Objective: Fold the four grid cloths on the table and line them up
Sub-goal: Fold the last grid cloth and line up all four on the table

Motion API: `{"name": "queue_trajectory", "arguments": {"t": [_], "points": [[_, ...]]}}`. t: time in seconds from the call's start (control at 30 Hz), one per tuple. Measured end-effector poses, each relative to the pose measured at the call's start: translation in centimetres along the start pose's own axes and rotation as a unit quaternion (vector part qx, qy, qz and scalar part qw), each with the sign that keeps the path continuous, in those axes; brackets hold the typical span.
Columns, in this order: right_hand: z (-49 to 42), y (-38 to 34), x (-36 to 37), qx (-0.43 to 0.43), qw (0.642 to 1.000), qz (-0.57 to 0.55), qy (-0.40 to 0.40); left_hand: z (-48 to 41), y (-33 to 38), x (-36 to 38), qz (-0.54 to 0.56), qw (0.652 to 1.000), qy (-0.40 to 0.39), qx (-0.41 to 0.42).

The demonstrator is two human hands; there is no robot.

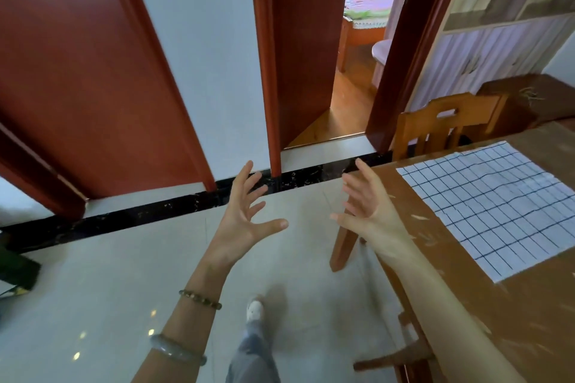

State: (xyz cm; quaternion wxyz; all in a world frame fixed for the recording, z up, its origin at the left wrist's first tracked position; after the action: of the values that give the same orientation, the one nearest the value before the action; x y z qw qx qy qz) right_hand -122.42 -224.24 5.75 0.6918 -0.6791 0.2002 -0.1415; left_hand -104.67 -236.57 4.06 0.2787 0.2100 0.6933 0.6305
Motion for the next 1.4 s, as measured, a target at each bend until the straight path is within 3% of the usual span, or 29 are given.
{"name": "queue_trajectory", "arguments": {"t": [0.33,0.67,1.1,1.4], "points": [[-19.2,-0.2,-0.5,0.000,0.996,0.008,0.093,-22.5,0.7,-3.8,-0.010,0.995,-0.091,0.038],[-32.6,-0.8,-5.0,0.002,0.981,0.023,0.194,-40.6,1.0,-2.3,0.004,0.982,-0.179,0.053],[-49.4,1.5,-18.4,-0.002,0.954,-0.016,0.298,-63.8,0.0,9.0,0.015,0.960,-0.278,0.045],[-54.0,1.7,-27.6,0.035,0.927,0.032,0.371,-75.0,1.0,19.3,0.032,0.929,-0.362,0.067]]}}
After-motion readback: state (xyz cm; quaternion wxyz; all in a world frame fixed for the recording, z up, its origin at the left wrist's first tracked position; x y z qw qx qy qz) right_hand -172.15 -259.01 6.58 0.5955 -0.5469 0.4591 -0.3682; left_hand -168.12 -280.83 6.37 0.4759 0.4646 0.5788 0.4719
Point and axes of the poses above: each hand's wrist, its own z-axis away from the middle knuckle, its own x-axis out of the palm, y = z × x, the point moved 8 cm from there along -z, towards the middle knuckle, and after that the axes turned 1 degree about -x, right-handed, at the moved point
